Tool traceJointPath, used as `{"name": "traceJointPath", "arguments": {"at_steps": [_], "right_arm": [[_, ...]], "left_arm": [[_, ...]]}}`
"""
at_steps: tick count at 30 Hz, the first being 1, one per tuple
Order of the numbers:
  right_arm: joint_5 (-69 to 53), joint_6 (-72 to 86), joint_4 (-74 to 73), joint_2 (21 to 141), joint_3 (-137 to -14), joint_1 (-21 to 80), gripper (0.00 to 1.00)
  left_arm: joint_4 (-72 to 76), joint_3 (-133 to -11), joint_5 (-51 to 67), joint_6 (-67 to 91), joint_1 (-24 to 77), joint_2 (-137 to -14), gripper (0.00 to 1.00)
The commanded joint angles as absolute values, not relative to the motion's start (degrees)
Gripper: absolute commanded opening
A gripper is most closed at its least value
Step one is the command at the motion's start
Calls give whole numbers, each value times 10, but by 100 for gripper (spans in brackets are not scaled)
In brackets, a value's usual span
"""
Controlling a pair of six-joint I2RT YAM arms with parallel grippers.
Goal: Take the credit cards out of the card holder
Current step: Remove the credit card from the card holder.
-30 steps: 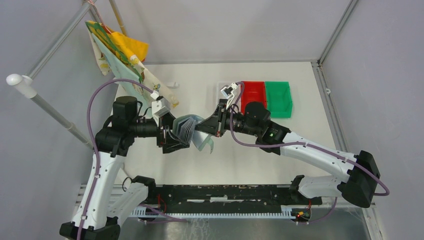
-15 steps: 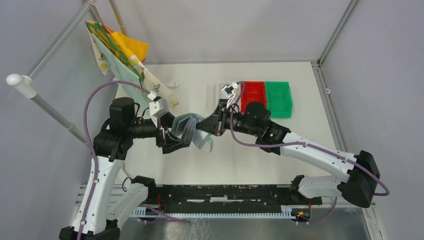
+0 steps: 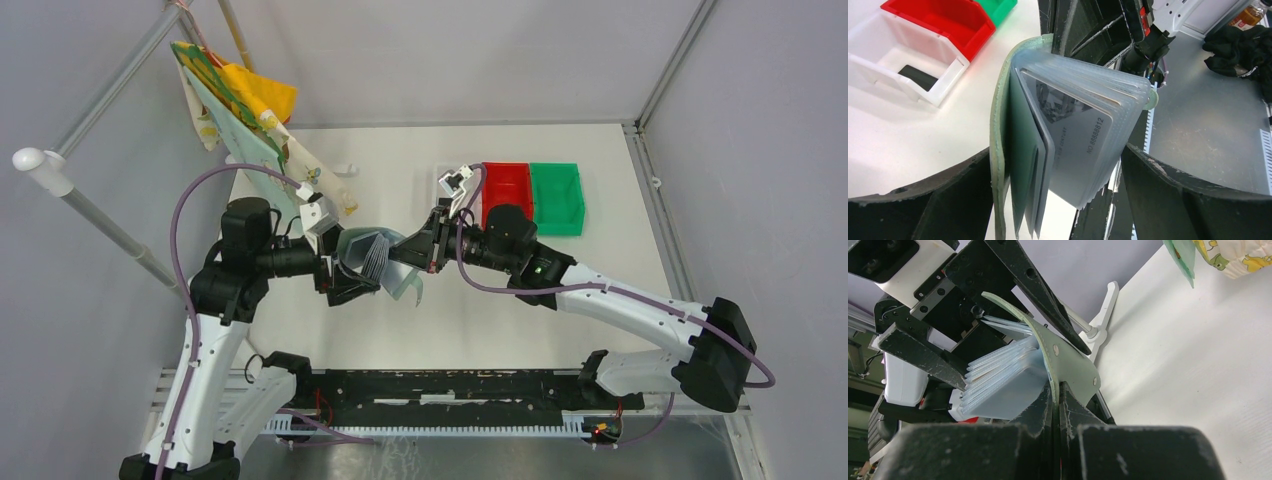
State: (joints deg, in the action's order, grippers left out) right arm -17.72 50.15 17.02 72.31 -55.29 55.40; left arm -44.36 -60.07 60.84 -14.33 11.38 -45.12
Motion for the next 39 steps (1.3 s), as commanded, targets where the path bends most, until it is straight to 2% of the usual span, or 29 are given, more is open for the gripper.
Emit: {"name": "traceJointPath", "arguments": {"at_steps": [1,8,14,18,27,39], "right_arm": [[-173,514,241,713,-579,557,0],[-189,514,264,698,-559,557,0],[-203,515,276,689,-548,556,0],[-205,514,274,687,-550,557,0],[-208,517,275,688,-554,557,0],[-194,519,267,691,-559,557,0]], "left_arm": [[-405,-599,586,-122,114,-440,91],[-429,-615,609,-147,114,-446,89],[-570,-666,691,-254,115,-484,90],[-615,-685,700,-289,114,-504,90],[-398,-629,603,-102,114,-448,89],[-390,-620,620,-80,114,-440,91]]}}
